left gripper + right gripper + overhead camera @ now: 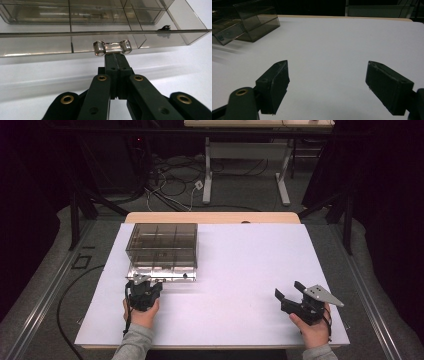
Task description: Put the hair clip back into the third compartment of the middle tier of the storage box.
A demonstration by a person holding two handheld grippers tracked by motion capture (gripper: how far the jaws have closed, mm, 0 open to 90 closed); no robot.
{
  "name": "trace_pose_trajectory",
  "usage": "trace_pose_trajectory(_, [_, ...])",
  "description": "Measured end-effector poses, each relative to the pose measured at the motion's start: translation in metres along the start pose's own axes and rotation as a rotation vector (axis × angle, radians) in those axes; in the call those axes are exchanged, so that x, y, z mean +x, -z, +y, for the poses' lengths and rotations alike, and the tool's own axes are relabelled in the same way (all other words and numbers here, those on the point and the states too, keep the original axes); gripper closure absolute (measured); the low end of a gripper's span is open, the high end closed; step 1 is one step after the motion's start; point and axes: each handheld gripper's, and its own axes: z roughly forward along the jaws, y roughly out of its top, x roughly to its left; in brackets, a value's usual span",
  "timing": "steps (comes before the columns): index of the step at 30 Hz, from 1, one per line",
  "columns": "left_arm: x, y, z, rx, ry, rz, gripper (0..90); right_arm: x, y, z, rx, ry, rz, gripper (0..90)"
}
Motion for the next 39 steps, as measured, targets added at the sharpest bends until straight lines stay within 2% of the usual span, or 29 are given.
trace_pose_trajectory(31, [0.003,-0.001,0.008,-0.024,0.018,0.003,90.0,0.0,-0.001,0.0,0.007,0.007,-0.008,18.6])
trace_pose_trajectory(39, [0.004,-0.004,0.012,-0.012,0.012,0.012,90.0,0.0,-0.001,-0.001,0.005,0.006,-0.004,18.6])
